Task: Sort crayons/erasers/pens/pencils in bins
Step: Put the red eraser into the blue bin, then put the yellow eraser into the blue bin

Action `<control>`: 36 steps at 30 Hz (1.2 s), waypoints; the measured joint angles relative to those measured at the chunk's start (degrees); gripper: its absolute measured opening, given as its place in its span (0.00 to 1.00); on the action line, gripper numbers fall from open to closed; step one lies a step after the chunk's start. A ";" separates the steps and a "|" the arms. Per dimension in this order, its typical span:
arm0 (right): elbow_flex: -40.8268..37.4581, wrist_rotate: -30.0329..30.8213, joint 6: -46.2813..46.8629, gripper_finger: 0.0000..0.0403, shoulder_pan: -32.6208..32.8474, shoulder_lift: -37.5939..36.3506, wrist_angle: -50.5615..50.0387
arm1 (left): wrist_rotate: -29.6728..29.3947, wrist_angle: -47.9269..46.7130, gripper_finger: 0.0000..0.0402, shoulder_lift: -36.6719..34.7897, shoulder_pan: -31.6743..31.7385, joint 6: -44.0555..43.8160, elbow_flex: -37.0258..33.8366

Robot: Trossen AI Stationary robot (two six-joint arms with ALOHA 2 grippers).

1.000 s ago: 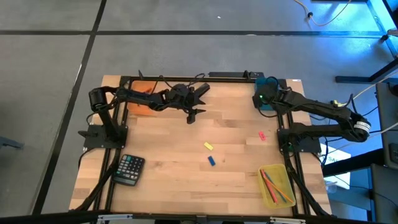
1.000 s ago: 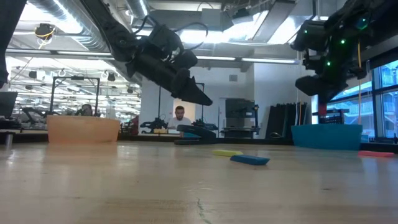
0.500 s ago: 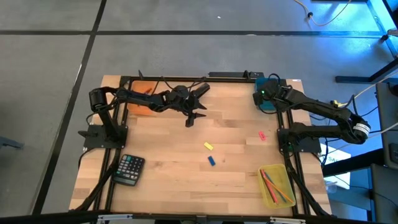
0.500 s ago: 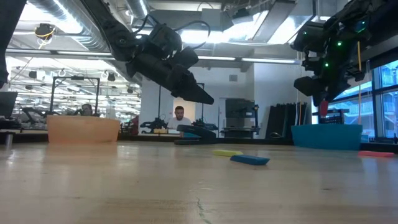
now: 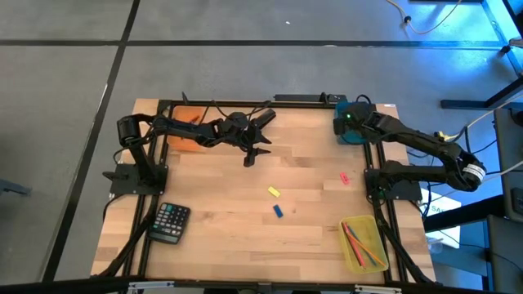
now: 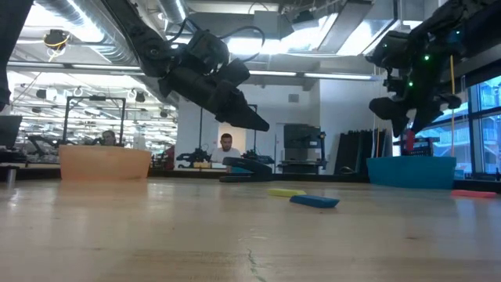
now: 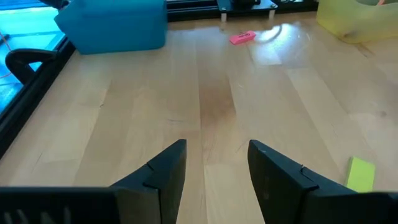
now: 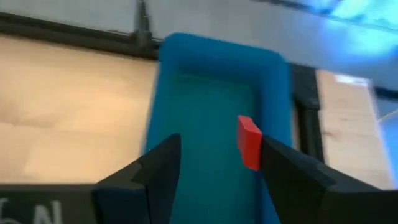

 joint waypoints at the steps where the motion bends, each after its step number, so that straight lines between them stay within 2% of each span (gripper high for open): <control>1: -0.49 2.18 0.73 0.53 -0.06 -0.05 0.58 | 0.00 -0.01 0.41 0.00 0.00 -0.21 0.00; 4: -1.41 -0.72 -2.24 0.53 -0.42 -0.01 3.24 | 0.00 -0.02 0.41 0.00 -0.07 -1.30 0.00; 8: -2.43 -9.78 -3.75 0.53 -1.45 0.04 5.95 | 0.00 -0.01 0.41 0.00 -0.35 -1.29 0.00; 10: -2.41 -9.25 -2.52 0.53 -2.22 0.01 5.03 | 0.00 0.00 0.41 0.00 -0.48 -0.94 0.00; 12: -2.41 -5.69 -0.45 0.53 -2.51 0.01 2.88 | 0.00 0.00 0.41 0.00 -0.61 -0.81 0.00; 14: -2.43 -5.87 -0.80 0.53 -2.09 0.01 3.92 | 1.17 0.00 0.41 0.00 -0.68 -0.27 0.00; 16: -2.43 -9.36 -2.56 0.53 -0.90 0.01 6.32 | 6.16 0.00 0.41 0.02 -0.92 1.82 0.00; 19: -2.41 -12.93 -5.06 0.53 1.27 0.01 11.38 | 16.96 1.86 0.41 1.86 -2.47 7.85 0.02; 21: -2.41 -14.04 -5.48 0.53 2.81 0.01 13.66 | 20.60 2.40 0.41 3.79 -4.18 11.25 0.02; 31: -2.41 -14.21 -7.04 0.53 6.55 0.36 18.43 | 20.86 4.42 0.41 11.07 -8.43 16.48 0.17; 36: -2.41 -17.71 -8.20 0.53 7.18 0.36 21.01 | 20.59 4.74 0.41 15.92 -9.65 15.65 2.94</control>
